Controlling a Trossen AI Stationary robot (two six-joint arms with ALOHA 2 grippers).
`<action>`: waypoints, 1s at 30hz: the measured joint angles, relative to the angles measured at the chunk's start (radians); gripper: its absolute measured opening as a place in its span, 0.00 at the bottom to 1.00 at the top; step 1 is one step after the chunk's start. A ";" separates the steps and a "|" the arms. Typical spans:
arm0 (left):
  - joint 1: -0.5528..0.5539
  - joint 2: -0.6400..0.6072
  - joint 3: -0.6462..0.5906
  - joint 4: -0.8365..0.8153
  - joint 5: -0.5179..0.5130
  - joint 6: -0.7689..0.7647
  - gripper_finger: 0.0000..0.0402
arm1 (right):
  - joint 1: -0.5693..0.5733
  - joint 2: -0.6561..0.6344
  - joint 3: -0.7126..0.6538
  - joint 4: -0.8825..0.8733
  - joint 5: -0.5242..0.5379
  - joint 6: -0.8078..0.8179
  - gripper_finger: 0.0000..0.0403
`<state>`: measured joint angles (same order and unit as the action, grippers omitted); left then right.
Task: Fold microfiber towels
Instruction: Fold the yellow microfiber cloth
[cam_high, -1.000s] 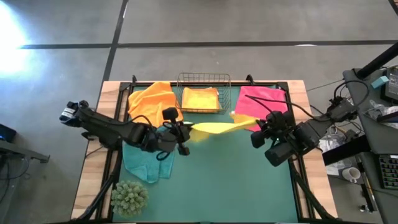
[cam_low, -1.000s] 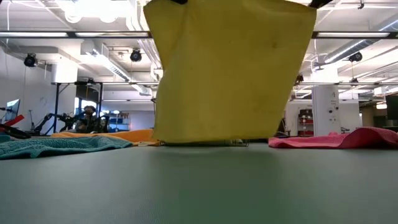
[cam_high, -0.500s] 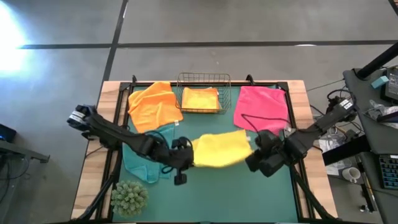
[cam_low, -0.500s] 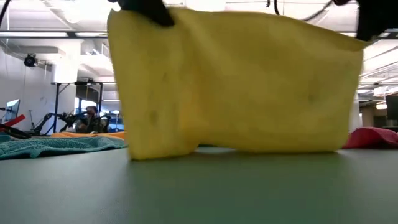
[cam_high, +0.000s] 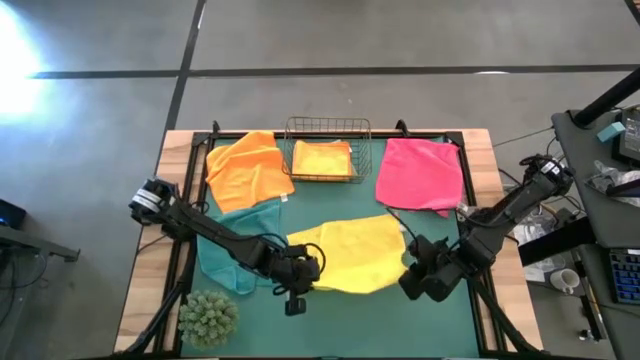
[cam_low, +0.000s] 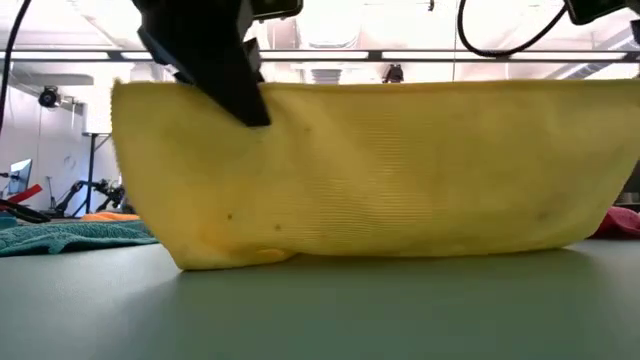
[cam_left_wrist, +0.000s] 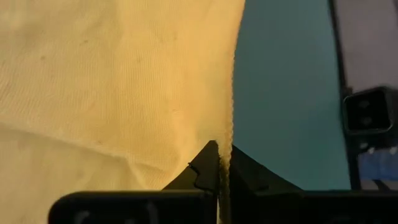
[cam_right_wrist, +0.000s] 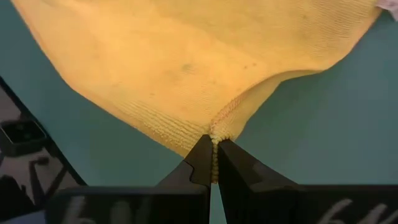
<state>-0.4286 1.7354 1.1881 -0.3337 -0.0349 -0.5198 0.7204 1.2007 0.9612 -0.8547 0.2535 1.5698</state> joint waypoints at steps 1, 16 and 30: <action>0.000 0.006 0.001 0.017 0.000 0.000 0.00 | 0.007 0.000 0.000 0.000 0.000 -0.010 0.02; 0.002 0.007 0.004 0.089 0.006 -0.025 0.00 | 0.099 -0.002 -0.002 -0.010 -0.123 -0.264 0.34; 0.001 0.005 0.005 0.090 0.011 -0.026 0.00 | 0.239 0.054 -0.020 0.066 -0.043 -0.680 0.45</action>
<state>-0.4274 1.7409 1.1927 -0.2440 -0.0242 -0.5461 0.9597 1.2546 0.9413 -0.7885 0.2102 0.8903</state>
